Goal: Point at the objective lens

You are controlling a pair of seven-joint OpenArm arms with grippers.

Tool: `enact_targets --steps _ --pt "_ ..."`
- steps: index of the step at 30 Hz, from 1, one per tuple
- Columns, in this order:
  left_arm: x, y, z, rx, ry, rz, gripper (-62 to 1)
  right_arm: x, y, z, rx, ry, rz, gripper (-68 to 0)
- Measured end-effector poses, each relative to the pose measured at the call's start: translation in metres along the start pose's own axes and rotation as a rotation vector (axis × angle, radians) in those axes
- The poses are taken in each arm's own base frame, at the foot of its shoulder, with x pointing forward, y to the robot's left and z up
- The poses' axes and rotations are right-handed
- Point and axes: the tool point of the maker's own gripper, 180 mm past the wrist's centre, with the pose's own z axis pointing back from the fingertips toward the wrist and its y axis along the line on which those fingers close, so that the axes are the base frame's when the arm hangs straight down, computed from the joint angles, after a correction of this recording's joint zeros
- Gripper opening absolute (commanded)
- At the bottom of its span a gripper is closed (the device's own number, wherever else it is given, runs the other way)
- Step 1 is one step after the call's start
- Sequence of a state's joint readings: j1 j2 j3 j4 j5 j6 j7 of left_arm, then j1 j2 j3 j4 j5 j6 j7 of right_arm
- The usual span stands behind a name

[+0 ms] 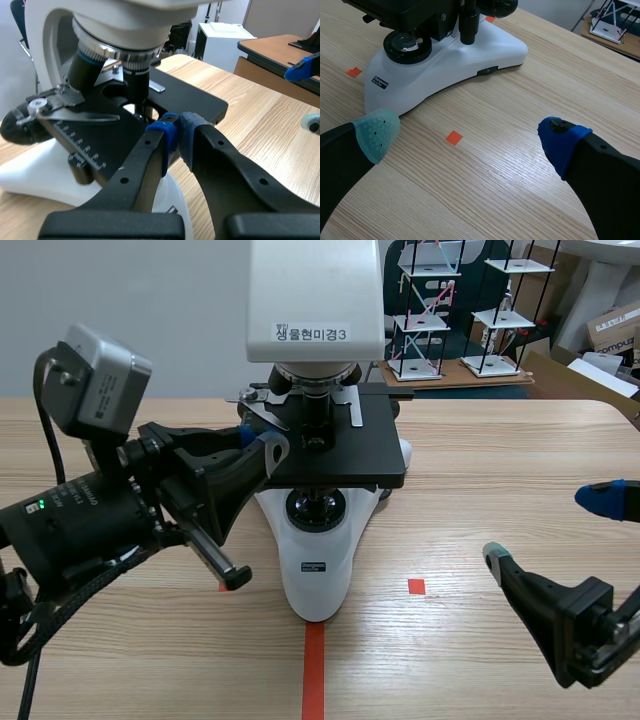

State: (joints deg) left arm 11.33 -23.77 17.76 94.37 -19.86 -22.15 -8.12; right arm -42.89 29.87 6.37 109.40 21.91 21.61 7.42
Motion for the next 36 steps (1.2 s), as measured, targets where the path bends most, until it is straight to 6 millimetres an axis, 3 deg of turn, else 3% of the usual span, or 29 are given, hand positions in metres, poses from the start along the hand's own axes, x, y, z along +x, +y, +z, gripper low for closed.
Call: enact_targets --steps 12,36 --pt "0.007 -0.003 -0.018 -0.005 -0.011 -0.067 -59.4 0.0 0.0 0.0 0.0 0.0 0.0 -6.2" --pt "0.003 0.004 -0.018 0.035 0.015 -0.098 -59.4 0.0 0.0 0.0 0.0 0.0 0.0 -6.2"
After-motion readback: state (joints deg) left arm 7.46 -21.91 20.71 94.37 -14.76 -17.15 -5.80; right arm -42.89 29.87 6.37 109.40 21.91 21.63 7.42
